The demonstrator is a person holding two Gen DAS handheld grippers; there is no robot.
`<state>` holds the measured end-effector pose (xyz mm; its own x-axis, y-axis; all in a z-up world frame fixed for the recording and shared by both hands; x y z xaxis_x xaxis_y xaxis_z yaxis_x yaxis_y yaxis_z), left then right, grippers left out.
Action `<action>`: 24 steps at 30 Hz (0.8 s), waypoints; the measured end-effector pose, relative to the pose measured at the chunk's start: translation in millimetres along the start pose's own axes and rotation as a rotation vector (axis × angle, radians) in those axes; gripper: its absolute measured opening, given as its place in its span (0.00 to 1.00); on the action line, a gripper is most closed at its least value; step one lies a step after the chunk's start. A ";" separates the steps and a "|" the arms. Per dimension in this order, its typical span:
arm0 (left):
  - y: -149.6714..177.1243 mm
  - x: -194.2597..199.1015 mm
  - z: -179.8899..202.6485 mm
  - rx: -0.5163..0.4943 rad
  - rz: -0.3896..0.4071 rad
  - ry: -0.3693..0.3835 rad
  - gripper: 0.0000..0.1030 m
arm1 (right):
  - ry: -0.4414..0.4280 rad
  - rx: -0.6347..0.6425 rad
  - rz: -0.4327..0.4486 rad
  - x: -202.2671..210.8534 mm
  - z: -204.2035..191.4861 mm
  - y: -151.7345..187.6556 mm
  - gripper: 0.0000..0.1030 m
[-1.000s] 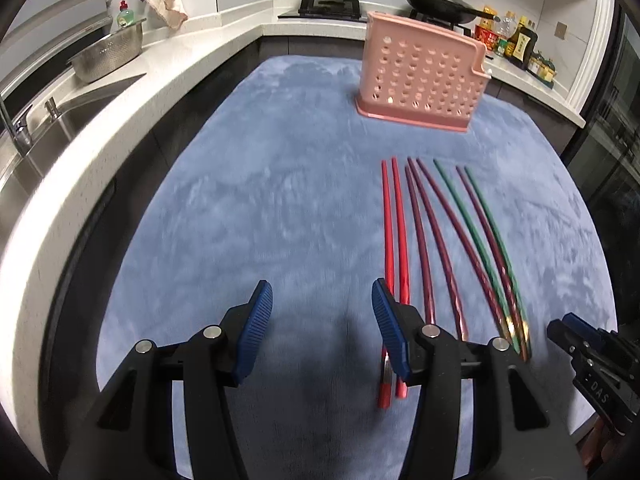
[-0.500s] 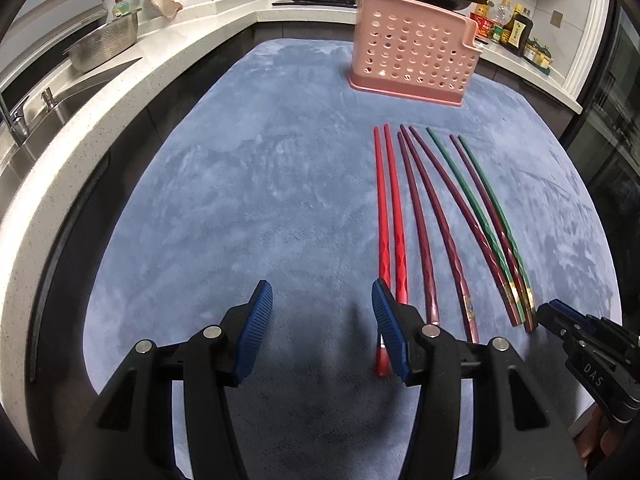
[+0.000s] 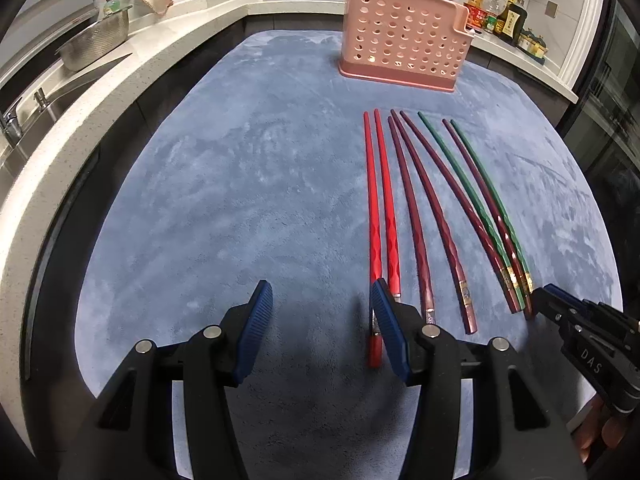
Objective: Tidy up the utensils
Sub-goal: 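Move both open tools back down toward the row of chopsticks, then grasp a green chopstick with the right tool while the left tool grasps a red chopstick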
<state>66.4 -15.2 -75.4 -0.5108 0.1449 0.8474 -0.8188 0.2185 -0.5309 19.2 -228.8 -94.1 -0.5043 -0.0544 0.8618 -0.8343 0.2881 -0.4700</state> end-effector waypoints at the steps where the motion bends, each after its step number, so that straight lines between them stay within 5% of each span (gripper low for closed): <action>1: 0.7 -1.0 0.3 0.001 -0.005 0.002 0.48 | 0.000 -0.001 0.001 -0.3 0.5 -0.2 0.15; 24: 9.5 -18.5 10.3 -0.016 -0.070 0.054 0.48 | -0.002 -0.018 -0.004 -6.9 5.5 -2.4 0.07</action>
<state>65.4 -25.7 -96.1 -0.4371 0.1801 0.8812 -0.8476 0.2453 -0.4705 23.5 -234.4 -100.0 -0.5011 -0.0573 0.8635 -0.8324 0.3049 -0.4628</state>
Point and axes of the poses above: each gripper's, at about its wrist camera, not at the fingertips, and x roughly against the way its jaws point, z to its right, y to its underside, the point moved 1 cm from there along -x, roughly the way its jaws point, and after that the axes turned 4 degrees about -x, right-handed, at the moved point
